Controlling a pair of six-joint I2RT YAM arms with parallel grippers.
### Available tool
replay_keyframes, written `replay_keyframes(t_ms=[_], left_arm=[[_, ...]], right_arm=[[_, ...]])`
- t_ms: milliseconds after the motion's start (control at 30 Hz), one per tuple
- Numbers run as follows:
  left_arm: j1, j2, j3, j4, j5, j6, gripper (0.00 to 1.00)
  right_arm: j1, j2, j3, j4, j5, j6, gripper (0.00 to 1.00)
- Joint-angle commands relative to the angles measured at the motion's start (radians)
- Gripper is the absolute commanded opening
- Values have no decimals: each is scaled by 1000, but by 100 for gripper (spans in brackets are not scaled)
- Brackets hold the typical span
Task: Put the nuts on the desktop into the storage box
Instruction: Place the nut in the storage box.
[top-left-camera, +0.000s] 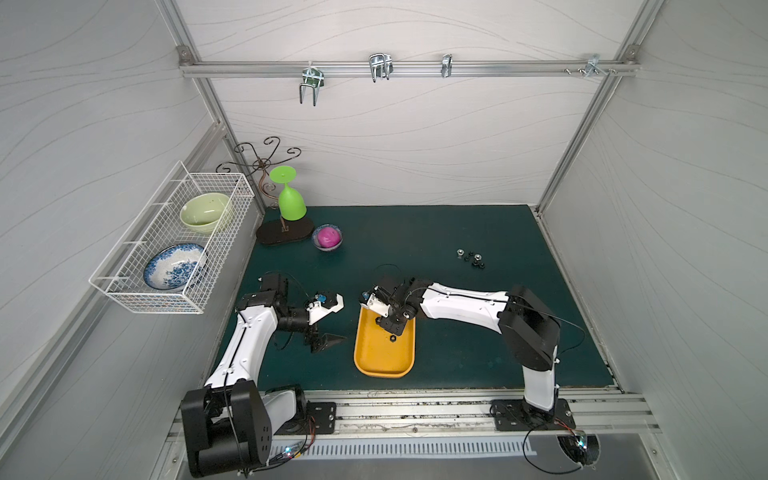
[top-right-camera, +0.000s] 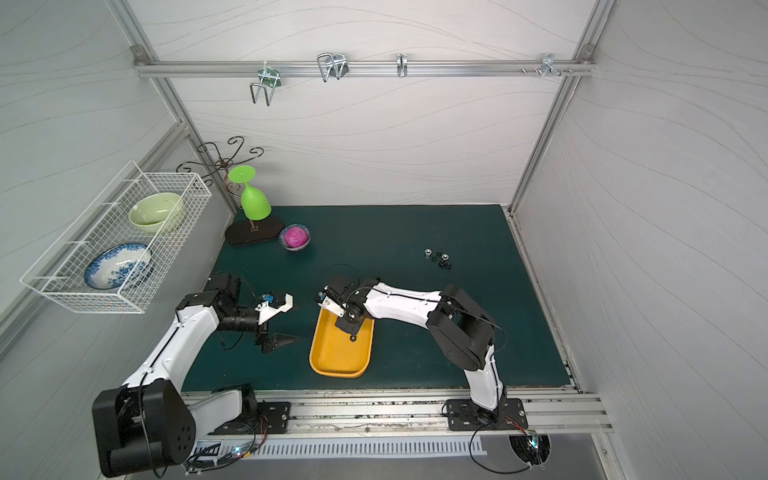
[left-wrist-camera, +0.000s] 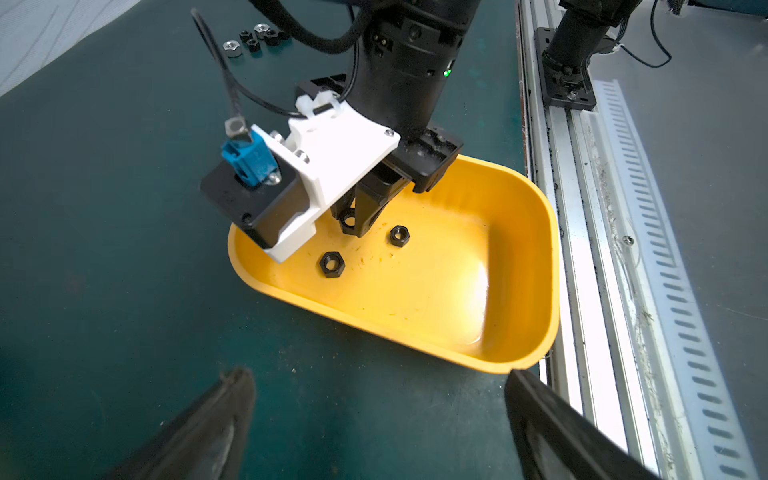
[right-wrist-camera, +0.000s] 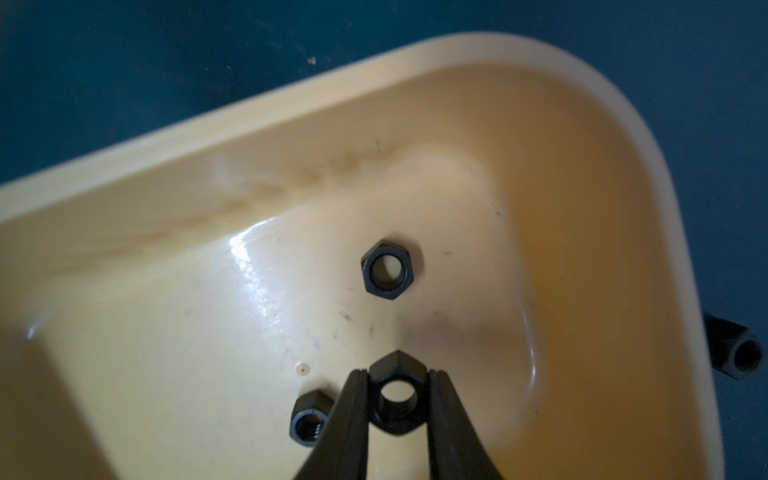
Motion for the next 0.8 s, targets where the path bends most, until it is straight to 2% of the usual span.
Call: replay_keyframes(t_ms=[0,200,467,767], left_arm=[[6,-9,30,-31,-11,25,99],[5,-17,34,-57,-16,52,99],[4,-9,47,-61,-32,64,99],[-19,-29,80,-114,-27,63,99]], right_arm=[[-8,49,20,-36,18,15,15],[-10,98,63,-70,23,17,17],[-10,62,61,-72,1,48,43],[-12,-64,39,-73,-49,107,51]])
